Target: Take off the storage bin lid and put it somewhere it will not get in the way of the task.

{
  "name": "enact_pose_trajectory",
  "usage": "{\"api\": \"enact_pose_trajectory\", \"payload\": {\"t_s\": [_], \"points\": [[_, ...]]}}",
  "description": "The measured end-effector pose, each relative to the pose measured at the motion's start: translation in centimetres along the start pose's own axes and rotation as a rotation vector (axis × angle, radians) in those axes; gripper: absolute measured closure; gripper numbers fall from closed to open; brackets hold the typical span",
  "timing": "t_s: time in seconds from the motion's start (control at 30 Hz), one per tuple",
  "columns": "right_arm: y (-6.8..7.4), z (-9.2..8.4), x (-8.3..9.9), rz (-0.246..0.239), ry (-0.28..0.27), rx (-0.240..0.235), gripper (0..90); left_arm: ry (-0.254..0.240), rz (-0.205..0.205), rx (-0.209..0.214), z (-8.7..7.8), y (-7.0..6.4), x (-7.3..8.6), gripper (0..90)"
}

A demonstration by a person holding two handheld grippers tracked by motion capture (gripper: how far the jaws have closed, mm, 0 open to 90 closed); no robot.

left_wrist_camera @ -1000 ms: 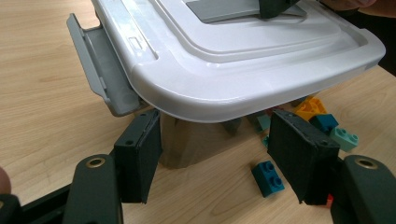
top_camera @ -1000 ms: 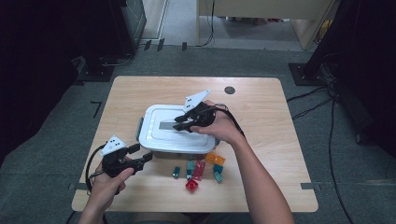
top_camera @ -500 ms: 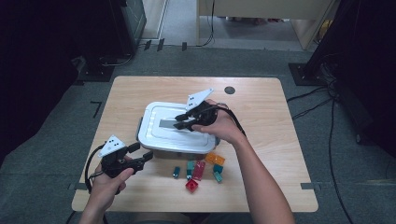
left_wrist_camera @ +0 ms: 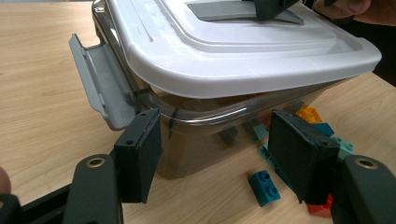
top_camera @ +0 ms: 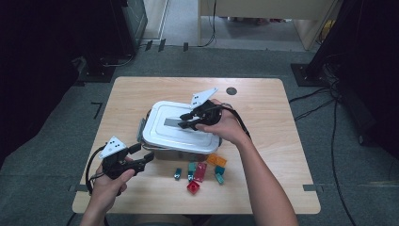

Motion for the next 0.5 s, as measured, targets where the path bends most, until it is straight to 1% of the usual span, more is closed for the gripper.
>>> {"api": "enact_pose_trajectory", "payload": {"t_s": [0.03, 0.13, 0.17, 0.2, 0.23, 0.27, 0.3, 0.33, 0.37, 0.4, 0.47, 0.5], "points": [[0.03, 0.04, -0.08, 0.000, 0.001, 0.015, 67.8, 0.001, 0.000, -0.001, 0.01, 0.01, 0.01, 35.2], [0.26, 0.18, -0.18, 0.002, 0.009, 0.029, 66.0, 0.002, -0.001, -0.002, 0.02, 0.04, 0.03, 35.2], [0.40, 0.29, -0.23, -0.002, 0.013, 0.029, 63.5, 0.002, -0.001, -0.001, 0.02, 0.05, 0.03, 35.2], [0.56, 0.57, -0.28, -0.003, 0.023, 0.041, 59.4, 0.001, -0.002, -0.002, 0.01, 0.06, 0.03, 35.2], [0.56, 0.57, -0.28, -0.003, 0.023, 0.041, 59.4, 0.001, -0.002, -0.002, 0.01, 0.06, 0.03, 35.2], [0.50, 0.76, -0.30, 0.016, 0.016, 0.046, 58.9, 0.001, -0.002, -0.003, -0.01, 0.09, 0.04, 35.2], [0.50, 0.76, -0.30, 0.016, 0.016, 0.046, 58.9, 0.001, -0.002, -0.003, -0.01, 0.09, 0.04, 35.2], [0.43, 0.82, -0.25, 0.027, 0.012, 0.044, 59.5, -0.001, -0.003, -0.004, -0.04, 0.12, 0.03, 35.2], [0.28, 0.78, -0.14, 0.049, 0.000, 0.038, 67.0, -0.001, -0.004, -0.005, -0.08, 0.14, 0.02, 35.2], [0.22, 0.73, -0.08, 0.057, -0.003, 0.033, 67.4, -0.005, -0.006, -0.008, -0.17, 0.25, -0.01, 35.2], [0.23, 0.71, -0.06, 0.054, -0.006, 0.031, 67.7, -0.007, -0.007, -0.010, -0.22, 0.37, -0.02, 35.2], [0.27, 0.70, -0.07, 0.042, -0.008, 0.027, 67.9, -0.008, -0.010, -0.014, -0.26, 0.46, -0.01, 35.2]]}}
Point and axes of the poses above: each handheld gripper's, and its own axes: z roughly forward along the jaws, x roughly out of its underside, y roughly to its left, the point moved 3 cm from there along z, roughly forward along the jaws, and after that the axes turned 8 degrees about -y, right-handed, at the moved point
